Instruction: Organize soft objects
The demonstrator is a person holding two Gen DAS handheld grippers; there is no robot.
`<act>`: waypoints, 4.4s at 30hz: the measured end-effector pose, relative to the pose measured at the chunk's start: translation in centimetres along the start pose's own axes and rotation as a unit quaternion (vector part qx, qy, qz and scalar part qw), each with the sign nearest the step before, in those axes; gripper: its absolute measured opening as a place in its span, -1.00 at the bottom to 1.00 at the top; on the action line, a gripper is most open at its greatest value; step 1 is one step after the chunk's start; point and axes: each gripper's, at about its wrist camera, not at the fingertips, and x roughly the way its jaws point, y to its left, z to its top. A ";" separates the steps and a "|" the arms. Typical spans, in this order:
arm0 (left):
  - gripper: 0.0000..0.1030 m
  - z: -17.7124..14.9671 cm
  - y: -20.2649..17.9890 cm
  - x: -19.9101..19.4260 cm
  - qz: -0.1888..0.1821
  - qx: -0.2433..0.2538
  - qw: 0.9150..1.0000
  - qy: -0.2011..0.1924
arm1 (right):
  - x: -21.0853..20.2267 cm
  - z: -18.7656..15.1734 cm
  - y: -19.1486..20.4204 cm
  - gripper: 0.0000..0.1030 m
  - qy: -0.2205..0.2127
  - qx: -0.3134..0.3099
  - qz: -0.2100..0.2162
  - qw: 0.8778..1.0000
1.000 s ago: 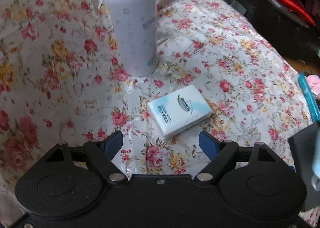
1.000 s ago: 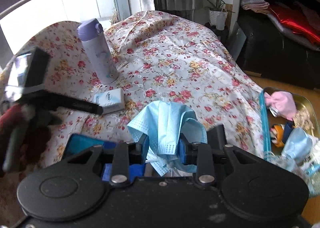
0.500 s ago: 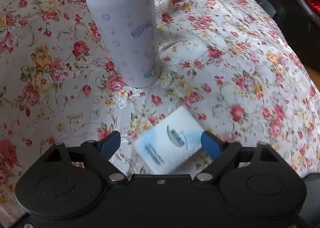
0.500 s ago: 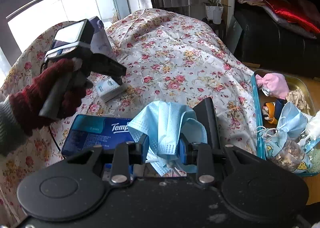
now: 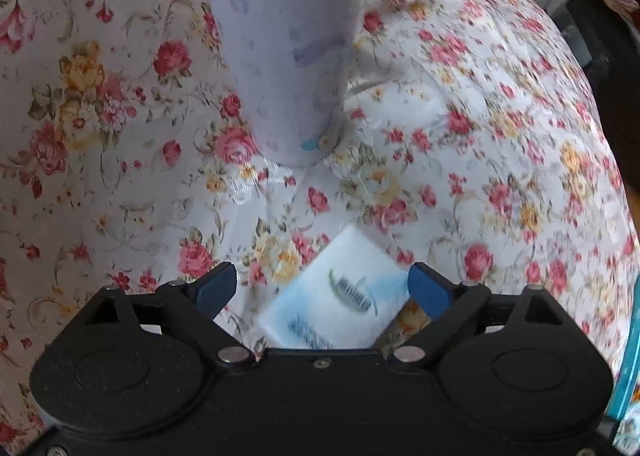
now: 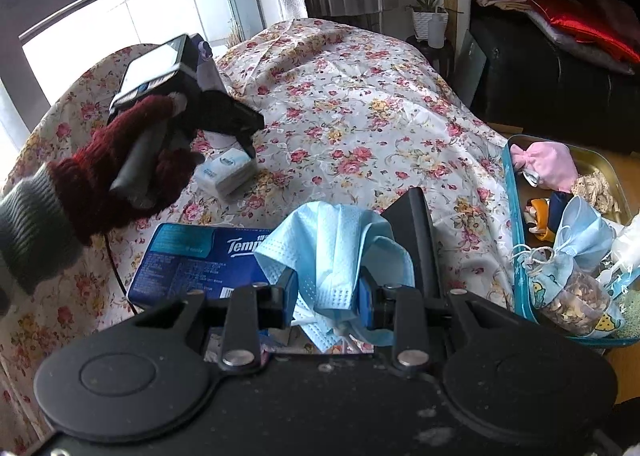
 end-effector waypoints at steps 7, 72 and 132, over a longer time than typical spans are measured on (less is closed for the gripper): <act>0.75 1.1 -1.2 0.2 0.019 -0.012 1.000 -0.006 | -0.1 -0.2 -0.1 -0.42 0.000 0.001 0.002 1.000; 0.66 -12.2 -36.6 -12.5 -0.144 0.307 0.936 -0.089 | -0.7 0.1 -25.0 0.17 -0.078 0.205 -0.122 0.968; 0.93 -22.6 -24.8 -16.4 -0.007 0.272 0.947 -0.169 | -6.5 -6.7 -20.9 1.00 0.000 0.191 -0.209 0.959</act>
